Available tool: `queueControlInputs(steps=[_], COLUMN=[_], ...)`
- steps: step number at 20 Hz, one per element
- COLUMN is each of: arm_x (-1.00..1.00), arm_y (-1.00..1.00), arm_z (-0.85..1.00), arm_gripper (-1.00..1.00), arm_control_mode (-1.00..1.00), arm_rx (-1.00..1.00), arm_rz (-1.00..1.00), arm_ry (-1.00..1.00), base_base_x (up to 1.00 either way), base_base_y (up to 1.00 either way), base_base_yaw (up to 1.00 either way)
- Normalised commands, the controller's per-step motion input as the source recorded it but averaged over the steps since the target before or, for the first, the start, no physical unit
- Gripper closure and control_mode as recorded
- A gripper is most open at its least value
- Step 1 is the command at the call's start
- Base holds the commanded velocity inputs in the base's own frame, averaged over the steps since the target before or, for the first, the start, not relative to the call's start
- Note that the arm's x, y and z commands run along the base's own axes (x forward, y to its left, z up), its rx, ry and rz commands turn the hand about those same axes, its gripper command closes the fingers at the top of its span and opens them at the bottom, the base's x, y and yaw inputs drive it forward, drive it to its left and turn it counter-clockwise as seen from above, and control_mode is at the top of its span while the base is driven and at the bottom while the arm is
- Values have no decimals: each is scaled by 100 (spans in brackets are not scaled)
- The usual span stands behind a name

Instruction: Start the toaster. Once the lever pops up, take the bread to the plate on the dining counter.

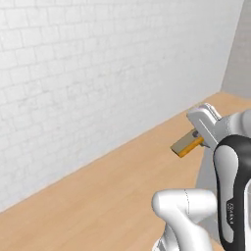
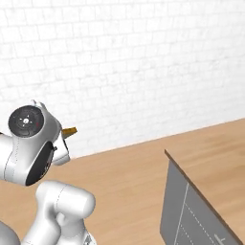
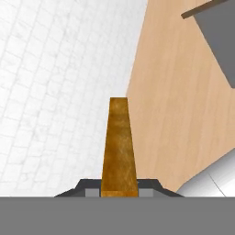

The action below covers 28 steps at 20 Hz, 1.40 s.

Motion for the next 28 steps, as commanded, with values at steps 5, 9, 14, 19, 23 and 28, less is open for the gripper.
queueControlInputs(steps=[5, 9, 14, 19, 23, 28], arm_x=[0, 0, 0, 0, 0, 0], arm_y=[0, 0, 0, 0, 0, 0], arm_z=[0, 0, 0, 0, 0, 0], arm_gripper=[100, 100, 100, 100, 100, 100], arm_control_mode=[100, 100, 100, 100, 100, 100], arm_rx=[0, 0, 0, 0, 0, 0], arm_rz=[0, 0, 0, 0, 0, 0], arm_ry=[0, 0, 0, 0, 0, 0], base_base_x=[67, 82, 85, 91, 100, 100], base_base_y=[21, 16, 2, 0, 20, 33], base_base_yaw=[-28, -28, -38, -44, -39, -35])
